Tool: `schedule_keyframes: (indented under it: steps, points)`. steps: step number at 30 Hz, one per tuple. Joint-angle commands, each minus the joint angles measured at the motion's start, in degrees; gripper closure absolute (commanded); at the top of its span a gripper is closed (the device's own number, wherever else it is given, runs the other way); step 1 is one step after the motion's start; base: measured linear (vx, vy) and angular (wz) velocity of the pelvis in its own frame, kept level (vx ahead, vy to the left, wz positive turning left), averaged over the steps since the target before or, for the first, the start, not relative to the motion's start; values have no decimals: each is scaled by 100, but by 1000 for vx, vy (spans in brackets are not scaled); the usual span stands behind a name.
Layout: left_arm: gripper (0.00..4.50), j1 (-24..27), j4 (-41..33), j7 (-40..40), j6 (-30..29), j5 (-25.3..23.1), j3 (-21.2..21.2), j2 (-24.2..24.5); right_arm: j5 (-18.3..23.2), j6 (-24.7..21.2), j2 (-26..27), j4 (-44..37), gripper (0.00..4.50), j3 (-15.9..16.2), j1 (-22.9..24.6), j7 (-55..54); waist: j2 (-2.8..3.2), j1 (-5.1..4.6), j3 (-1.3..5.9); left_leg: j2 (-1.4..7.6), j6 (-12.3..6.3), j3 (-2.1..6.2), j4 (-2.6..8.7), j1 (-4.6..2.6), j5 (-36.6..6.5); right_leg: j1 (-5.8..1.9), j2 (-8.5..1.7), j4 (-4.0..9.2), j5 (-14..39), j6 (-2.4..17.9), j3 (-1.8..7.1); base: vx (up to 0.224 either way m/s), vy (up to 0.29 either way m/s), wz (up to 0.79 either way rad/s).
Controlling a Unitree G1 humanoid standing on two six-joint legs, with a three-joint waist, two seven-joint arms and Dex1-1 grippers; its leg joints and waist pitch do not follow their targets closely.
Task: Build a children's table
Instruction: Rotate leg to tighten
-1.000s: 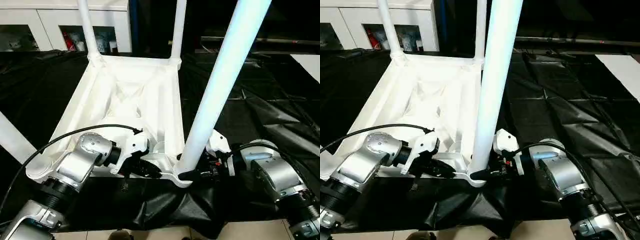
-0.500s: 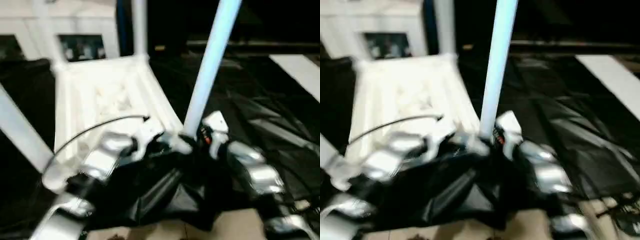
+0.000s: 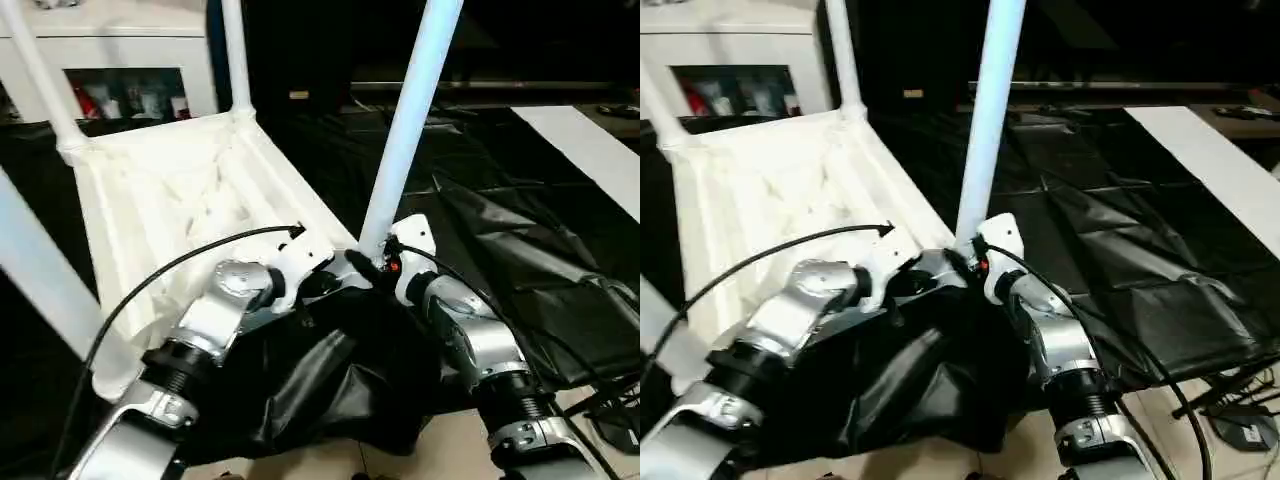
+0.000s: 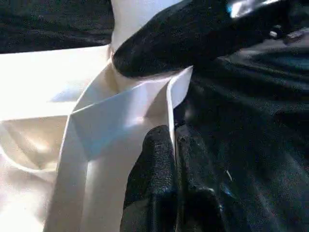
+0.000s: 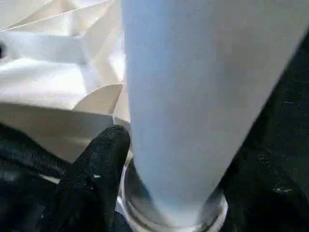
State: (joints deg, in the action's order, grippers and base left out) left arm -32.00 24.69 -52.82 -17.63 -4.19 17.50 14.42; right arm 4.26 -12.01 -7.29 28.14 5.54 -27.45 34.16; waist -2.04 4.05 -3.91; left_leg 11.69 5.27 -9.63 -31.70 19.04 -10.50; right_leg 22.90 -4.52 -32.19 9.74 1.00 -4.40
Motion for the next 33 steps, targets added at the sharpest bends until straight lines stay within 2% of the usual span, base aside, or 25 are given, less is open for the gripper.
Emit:
schedule_keyframes:
  steps: [1,2,3,4,5,6,7,8,9,11,12,13,14,17,19,22,25,27,33]
  points:
    - [450,161,-27,-759,15,54,545,80,214,-162,-187,-178,127,498,1,968,47,56,269,144,-154,16,428,-5,-1809,-165,-379,399,2105,827,278,0,0,0]
    - [450,161,-27,-759,15,54,545,80,214,-162,-187,-178,127,498,1,968,66,88,286,147,-173,6,414,-23,-1764,-177,-375,377,1948,888,284,61,-23,12]
    - [450,168,-57,-919,7,78,549,192,270,-142,-386,-348,127,568,48,1317,31,85,286,138,-250,-25,391,0,-1625,-190,-334,326,1639,989,300,58,-27,11]
    - [450,165,-90,-1151,4,116,555,346,344,-76,-674,-578,127,649,137,1840,37,123,273,138,-295,-47,377,-5,-1634,-168,-334,329,1693,1025,320,58,-27,11]
    - [450,163,-110,-1290,7,137,556,430,381,-38,-833,-704,127,687,188,2143,30,139,278,141,-302,-45,371,3,-1593,-180,-347,313,1661,1043,329,55,-30,8]
    - [450,173,-193,-1584,5,238,559,575,447,-23,-1065,-858,127,726,247,2543,37,190,327,143,-365,-58,342,10,-1245,-217,-351,244,1228,1166,326,63,-32,6]
    - [450,173,-199,-1609,4,247,559,587,456,-29,-1083,-868,127,726,250,2574,37,209,339,144,-388,-58,331,19,-1094,-236,-349,208,992,1224,323,63,-32,6]
    - [450,175,-276,-1885,-13,352,554,722,569,-113,-1279,-984,127,720,283,2919,24,217,337,138,-426,-57,325,42,-955,-256,-334,178,797,1266,318,58,-25,4]
    - [450,191,-375,-2235,31,500,542,882,674,-174,-1497,-1090,127,719,316,3291,36,254,350,141,-506,-62,305,37,-748,-263,-322,124,435,1368,312,0,0,0]
    - [450,209,-462,-2499,62,640,509,1005,742,-158,-1696,-1173,127,751,354,3595,25,290,363,148,-597,-72,280,52,-581,-279,-308,78,177,1475,295,0,0,0]
    - [450,220,-525,-2626,18,722,488,1065,796,-177,-1807,-1224,127,774,374,3772,42,303,365,162,-615,-71,273,51,-545,-273,-311,65,118,1539,285,0,0,0]
    - [450,230,-570,-2695,-23,765,479,1106,848,-210,-1881,-1266,127,789,390,3903,44,320,371,168,-602,-67,265,46,-561,-273,-310,57,130,1583,280,0,0,0]
    - [450,234,-582,-2718,-16,769,480,1127,883,-222,-1923,-1295,127,798,401,3981,33,326,368,171,-588,-68,255,72,-541,-271,-317,47,121,1591,287,0,0,0]
    - [450,243,-593,-2828,22,763,499,1214,972,-219,-2087,-1372,127,859,427,4309,37,345,353,180,-527,-69,252,73,-771,-248,-333,81,473,1544,292,0,0,0]
    - [450,254,-612,-2954,7,785,516,1295,932,-109,-2205,-1363,127,948,416,4589,-20,370,321,171,-400,-59,276,96,-1075,-255,-369,156,1224,1324,298,0,0,0]
    - [450,279,-682,-2954,-47,815,494,1327,869,-20,-2174,-1250,153,998,343,4624,-33,408,313,170,-290,-43,294,73,-1160,-218,-391,211,1840,1072,314,-17,-4,0]
    - [450,298,-720,-2941,-73,823,495,1338,826,18,-2139,-1174,165,1043,289,4620,-43,407,314,163,-279,-33,295,91,-1067,-217,-375,194,1783,1036,309,0,0,0]
    - [450,318,-757,-2916,-90,812,490,1336,799,66,-2109,-1105,194,1092,241,4611,-36,405,321,160,-281,-33,292,90,-1028,-216,-370,185,1725,1044,305,0,0,0]
    - [450,331,-773,-2879,-94,826,495,1350,810,112,-2042,-1076,239,1076,237,4582,-49,400,340,150,-366,-39,265,105,-789,-233,-347,122,1195,1175,298,0,0,0]
